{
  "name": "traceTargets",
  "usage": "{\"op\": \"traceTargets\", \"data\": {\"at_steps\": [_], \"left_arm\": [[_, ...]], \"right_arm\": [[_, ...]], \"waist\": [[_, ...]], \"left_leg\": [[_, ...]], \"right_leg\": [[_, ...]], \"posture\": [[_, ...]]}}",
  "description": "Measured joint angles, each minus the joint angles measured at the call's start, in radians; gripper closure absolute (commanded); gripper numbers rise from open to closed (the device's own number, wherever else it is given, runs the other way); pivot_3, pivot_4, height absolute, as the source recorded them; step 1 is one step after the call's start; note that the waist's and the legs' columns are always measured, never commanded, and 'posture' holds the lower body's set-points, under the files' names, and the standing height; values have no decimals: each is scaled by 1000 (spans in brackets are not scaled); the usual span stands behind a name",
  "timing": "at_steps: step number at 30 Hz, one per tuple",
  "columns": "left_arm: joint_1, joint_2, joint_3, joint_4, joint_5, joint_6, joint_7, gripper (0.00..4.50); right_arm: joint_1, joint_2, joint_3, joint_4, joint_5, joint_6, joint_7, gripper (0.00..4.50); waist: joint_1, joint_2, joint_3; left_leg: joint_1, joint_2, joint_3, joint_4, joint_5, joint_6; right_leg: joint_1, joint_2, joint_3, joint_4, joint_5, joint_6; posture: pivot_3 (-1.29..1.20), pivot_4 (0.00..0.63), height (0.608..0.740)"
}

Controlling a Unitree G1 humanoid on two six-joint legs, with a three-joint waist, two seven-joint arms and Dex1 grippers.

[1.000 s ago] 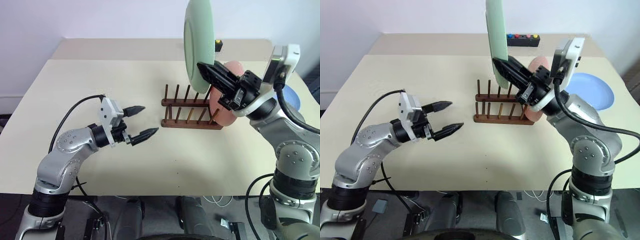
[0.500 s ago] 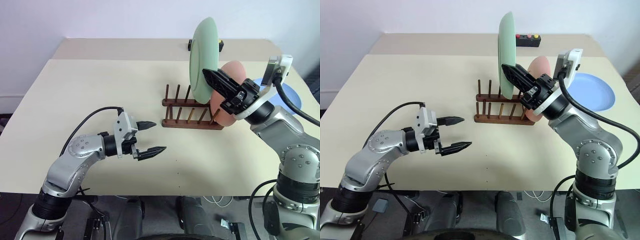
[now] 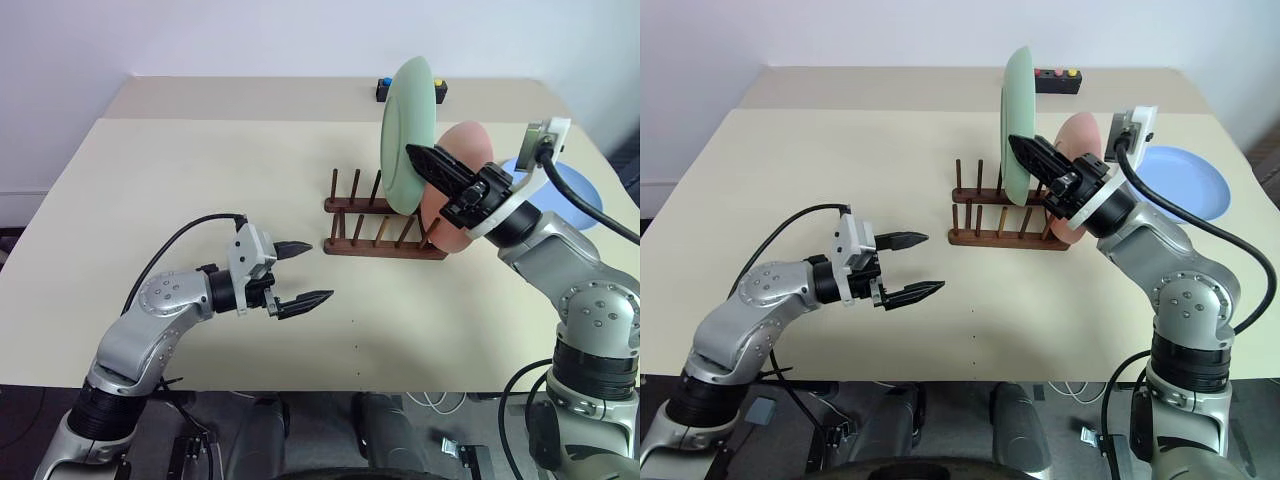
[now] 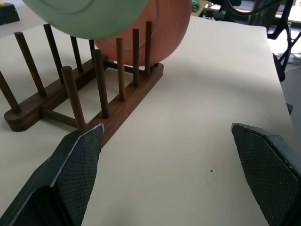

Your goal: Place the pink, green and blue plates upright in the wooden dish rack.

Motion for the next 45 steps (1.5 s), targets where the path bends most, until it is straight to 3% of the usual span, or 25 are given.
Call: {"op": "traceTargets", "data": {"at_steps": [8, 11, 18, 45], "left_arm": [[0, -1, 0, 0, 0, 0, 2, 44], [0, -1, 0, 0, 0, 0, 2, 0], [-1, -1, 0, 0, 1, 0, 2, 0], [-2, -4, 0, 1, 8, -1, 0, 0]], "right_arm": [[1, 0, -5, 6, 19, 7, -11, 4500], [2, 0, -5, 6, 23, 7, -12, 3494], [3, 0, -5, 6, 37, 7, -13, 30], [16, -111, -10, -8, -27, 6, 65, 30]], "waist": [[0, 0, 0], [0, 0, 0], [0, 0, 0], [1, 0, 0]], "left_leg": [[0, 0, 0, 0, 0, 0], [0, 0, 0, 0, 0, 0], [0, 0, 0, 0, 0, 0], [0, 0, 0, 0, 0, 0]], "right_leg": [[0, 0, 0, 0, 0, 0], [0, 0, 0, 0, 0, 0], [0, 0, 0, 0, 0, 0], [0, 0, 0, -1, 0, 0]], "posture": [[0, 150, 730], [0, 150, 730], [0, 150, 730], [0, 150, 730]]}}
